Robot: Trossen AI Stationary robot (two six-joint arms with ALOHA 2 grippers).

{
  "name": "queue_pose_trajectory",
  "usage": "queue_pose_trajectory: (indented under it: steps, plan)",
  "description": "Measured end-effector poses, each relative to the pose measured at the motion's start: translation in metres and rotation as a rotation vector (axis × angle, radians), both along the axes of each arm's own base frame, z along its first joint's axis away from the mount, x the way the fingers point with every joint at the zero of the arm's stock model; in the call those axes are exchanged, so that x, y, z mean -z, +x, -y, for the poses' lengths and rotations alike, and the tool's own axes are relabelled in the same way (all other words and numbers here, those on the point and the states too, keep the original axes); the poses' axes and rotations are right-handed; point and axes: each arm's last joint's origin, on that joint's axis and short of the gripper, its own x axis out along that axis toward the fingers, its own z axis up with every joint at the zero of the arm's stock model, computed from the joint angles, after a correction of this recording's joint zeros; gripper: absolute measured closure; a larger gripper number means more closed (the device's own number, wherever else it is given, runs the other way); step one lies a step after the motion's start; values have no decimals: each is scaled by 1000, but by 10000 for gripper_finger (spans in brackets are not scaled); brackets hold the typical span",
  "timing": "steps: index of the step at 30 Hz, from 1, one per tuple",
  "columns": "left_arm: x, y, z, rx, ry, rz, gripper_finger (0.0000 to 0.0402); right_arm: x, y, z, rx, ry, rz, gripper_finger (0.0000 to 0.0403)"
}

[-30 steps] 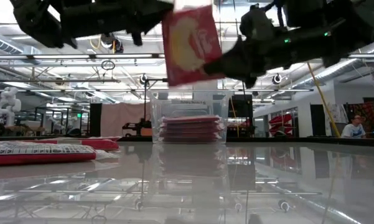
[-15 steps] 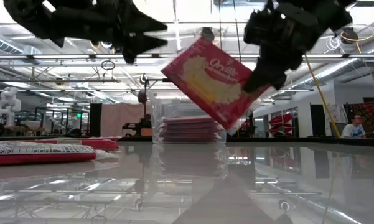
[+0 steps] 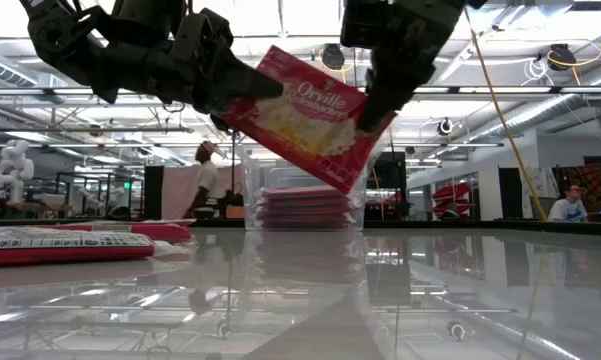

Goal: Sort popcorn bags into baskets
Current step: Put the popcorn bag into the transparent bin

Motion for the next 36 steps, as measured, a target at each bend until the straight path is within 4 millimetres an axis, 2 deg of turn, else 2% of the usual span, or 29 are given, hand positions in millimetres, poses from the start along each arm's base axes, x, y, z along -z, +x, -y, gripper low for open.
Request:
queue_pose_trajectory:
  steps: [3, 9, 10, 16, 20, 23, 28, 34, 36]
  plan:
    - [4, 1, 0, 0, 2, -17, 206, 1, 0, 4, 1, -19, -4, 393]
    - [5, 1, 1, 11, 3, -31, 364, 5, -5, 7, 47, -82, -54, 387]
    - [5, 1, 1, 11, 2, -30, 379, 5, -5, 6, 47, -91, -52, 384]
    - [5, 0, 1, -1, -14, -24, 374, 14, -10, -1, 62, -141, -28, 340]
    - [0, -6, 1, -2, -20, 19, 384, 26, -22, -6, 89, -115, -8, 302]
    - [-5, -14, 1, -2, -21, 62, 384, 36, -32, -8, 122, -71, 79, 280]
    - [-11, -27, 1, -2, -15, 140, 384, 59, -50, -8, 161, 2, 345, 260]
    - [5, -51, 0, -8, 4, 194, 381, 72, -72, -1, 251, -3, 753, 257]
    - [11, -58, 0, -9, -15, 229, 378, 76, -80, 1, 278, -35, 822, 257]
